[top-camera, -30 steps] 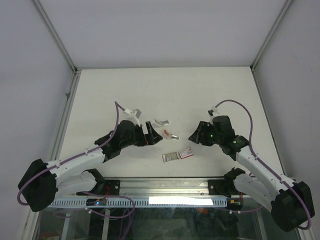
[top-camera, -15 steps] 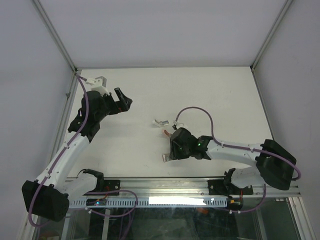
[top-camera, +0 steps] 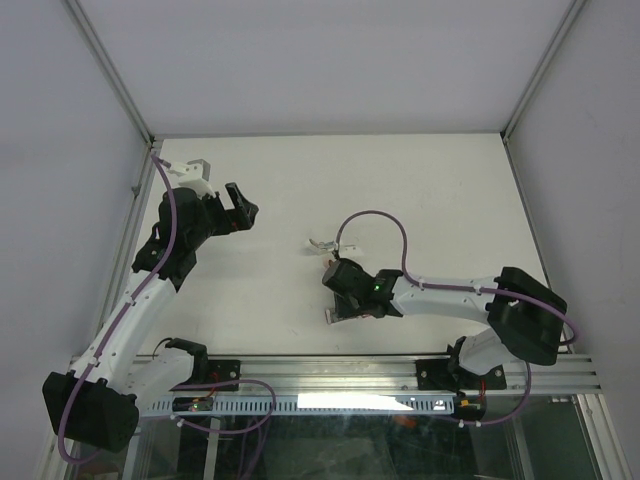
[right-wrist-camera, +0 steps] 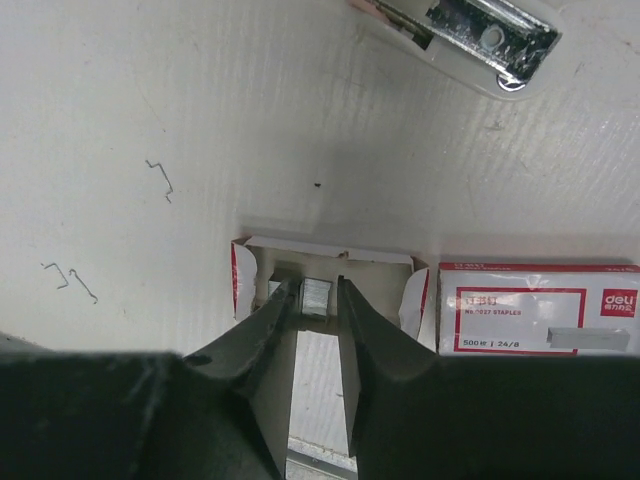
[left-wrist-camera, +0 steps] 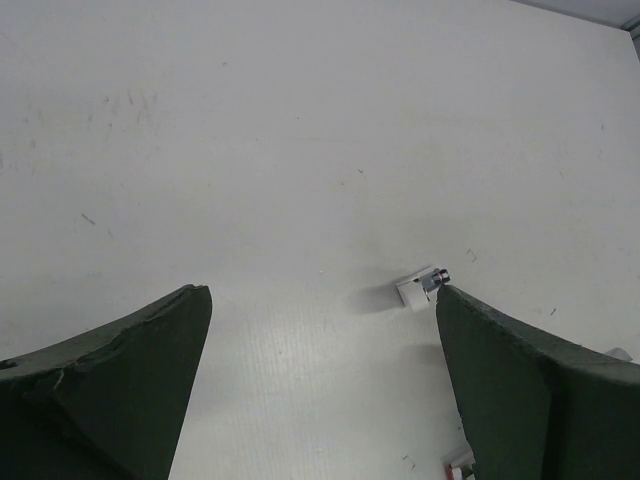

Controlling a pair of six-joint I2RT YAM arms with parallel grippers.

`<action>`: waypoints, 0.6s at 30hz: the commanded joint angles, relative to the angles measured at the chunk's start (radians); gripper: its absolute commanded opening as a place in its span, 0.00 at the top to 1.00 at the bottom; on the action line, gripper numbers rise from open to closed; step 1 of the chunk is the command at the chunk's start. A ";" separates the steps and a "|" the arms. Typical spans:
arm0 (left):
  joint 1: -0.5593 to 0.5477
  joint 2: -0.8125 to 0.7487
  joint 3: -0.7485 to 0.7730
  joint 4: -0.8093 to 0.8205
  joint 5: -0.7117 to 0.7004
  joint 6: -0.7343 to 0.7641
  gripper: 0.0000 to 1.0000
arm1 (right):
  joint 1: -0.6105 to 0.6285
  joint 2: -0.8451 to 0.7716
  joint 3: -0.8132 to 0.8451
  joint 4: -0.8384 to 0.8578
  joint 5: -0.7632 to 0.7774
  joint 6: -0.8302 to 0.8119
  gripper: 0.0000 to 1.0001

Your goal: Load the staples into the stapler

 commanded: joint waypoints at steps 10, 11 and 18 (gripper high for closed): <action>0.002 -0.026 0.003 0.023 0.002 0.019 0.01 | 0.030 0.031 0.037 -0.025 0.052 0.051 0.80; 0.002 -0.026 0.004 0.023 0.001 0.020 0.01 | 0.030 0.035 0.039 -0.023 0.049 0.050 0.81; 0.002 -0.028 0.002 0.023 0.001 0.017 0.01 | 0.033 0.053 0.049 -0.037 0.060 0.060 0.93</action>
